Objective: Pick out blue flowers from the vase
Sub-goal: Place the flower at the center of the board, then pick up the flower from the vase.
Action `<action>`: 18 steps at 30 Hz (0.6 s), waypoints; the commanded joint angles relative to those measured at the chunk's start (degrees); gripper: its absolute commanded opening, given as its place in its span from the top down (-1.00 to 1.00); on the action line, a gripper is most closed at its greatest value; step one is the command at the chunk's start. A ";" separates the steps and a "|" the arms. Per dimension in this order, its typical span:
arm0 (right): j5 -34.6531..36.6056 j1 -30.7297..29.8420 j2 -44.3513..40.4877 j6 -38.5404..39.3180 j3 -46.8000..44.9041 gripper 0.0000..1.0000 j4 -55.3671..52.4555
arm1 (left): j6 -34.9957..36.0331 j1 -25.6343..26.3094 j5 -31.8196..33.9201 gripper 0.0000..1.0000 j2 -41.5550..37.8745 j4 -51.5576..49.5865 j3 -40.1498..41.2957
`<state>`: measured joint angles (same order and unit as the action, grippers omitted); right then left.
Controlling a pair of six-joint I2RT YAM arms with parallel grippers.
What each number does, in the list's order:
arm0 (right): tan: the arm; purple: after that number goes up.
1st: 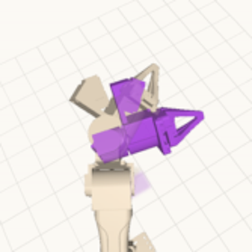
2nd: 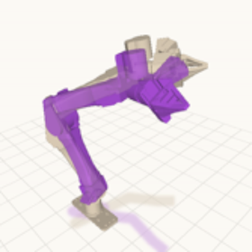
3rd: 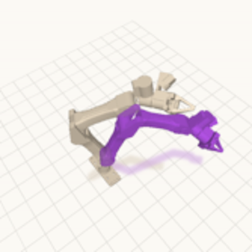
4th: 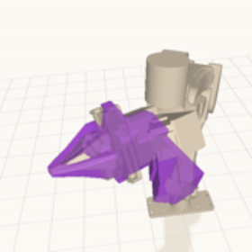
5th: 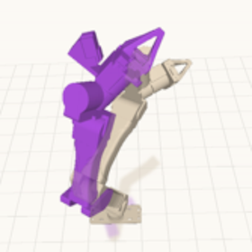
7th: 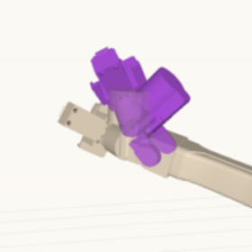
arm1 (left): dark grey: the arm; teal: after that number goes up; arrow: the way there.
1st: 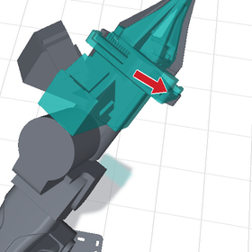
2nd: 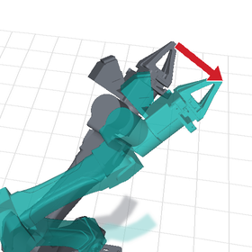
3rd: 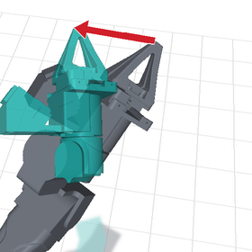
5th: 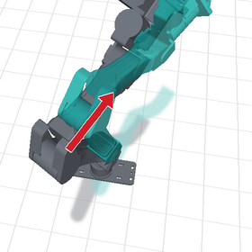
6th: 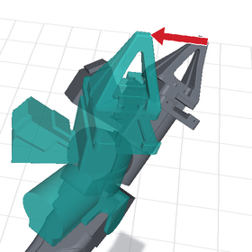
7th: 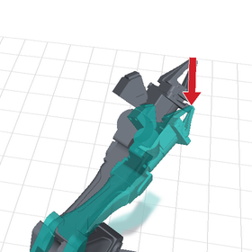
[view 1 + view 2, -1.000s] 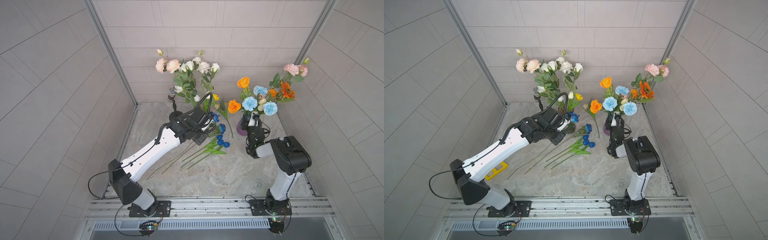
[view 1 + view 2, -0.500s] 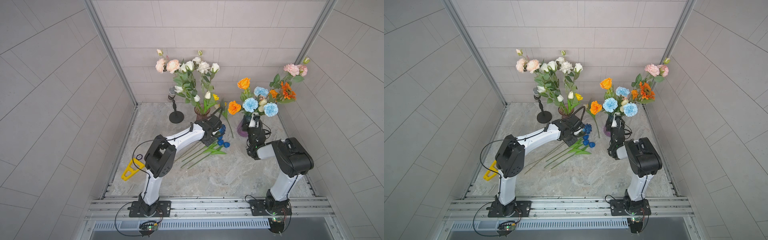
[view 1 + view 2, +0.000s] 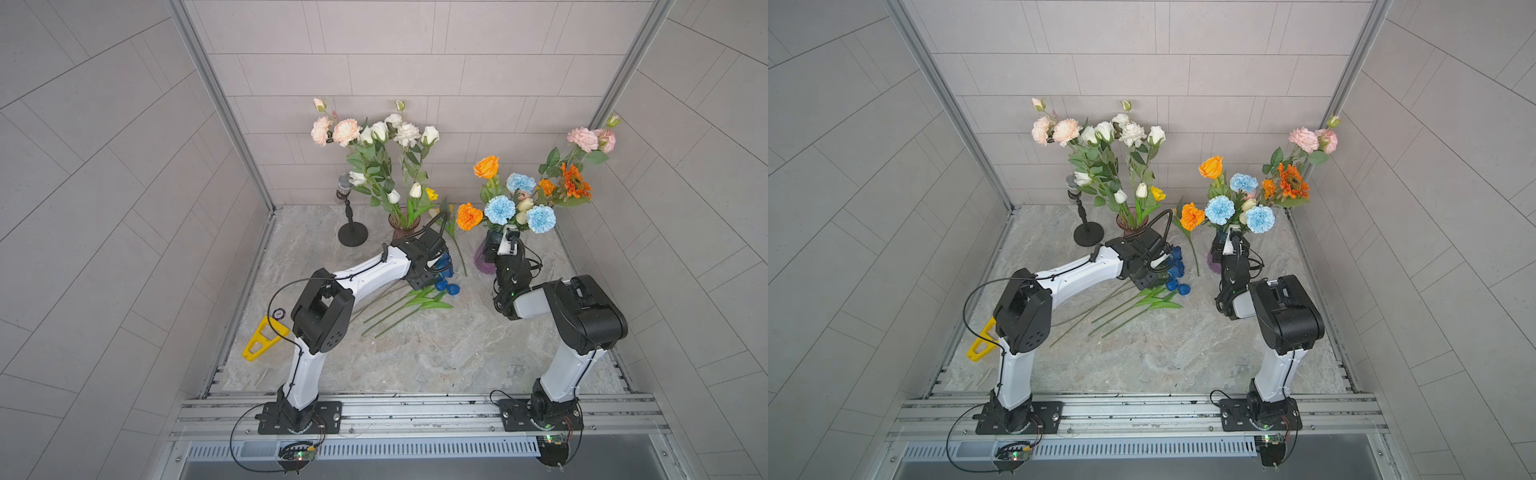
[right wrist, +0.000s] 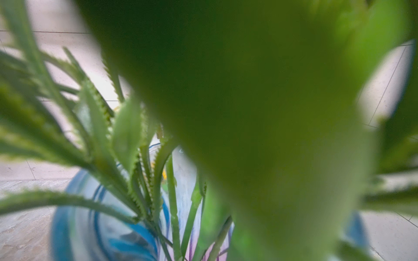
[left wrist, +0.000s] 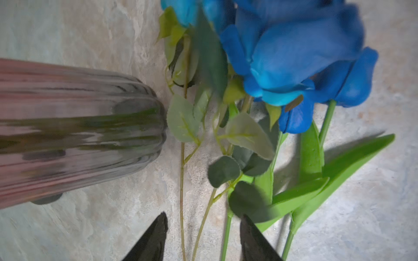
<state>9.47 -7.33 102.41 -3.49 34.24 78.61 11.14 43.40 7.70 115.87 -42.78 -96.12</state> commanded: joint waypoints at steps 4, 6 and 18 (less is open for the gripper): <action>0.62 0.29 -2.29 2.44 -0.01 -0.36 2.34 | -0.02 -0.33 -1.11 -0.38 -6.98 -0.81 -3.21; 0.65 0.30 -2.39 2.44 0.00 -0.35 2.34 | -0.15 -0.29 -1.03 -0.43 -9.48 -0.68 -3.95; 0.59 0.22 -2.37 2.05 -0.29 -0.35 2.34 | -11.86 1.03 -20.32 -0.56 -25.79 27.67 8.44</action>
<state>9.45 -7.33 102.41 -3.53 34.24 78.59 3.73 43.75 -5.30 89.80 -23.66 -88.82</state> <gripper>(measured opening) 0.676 0.781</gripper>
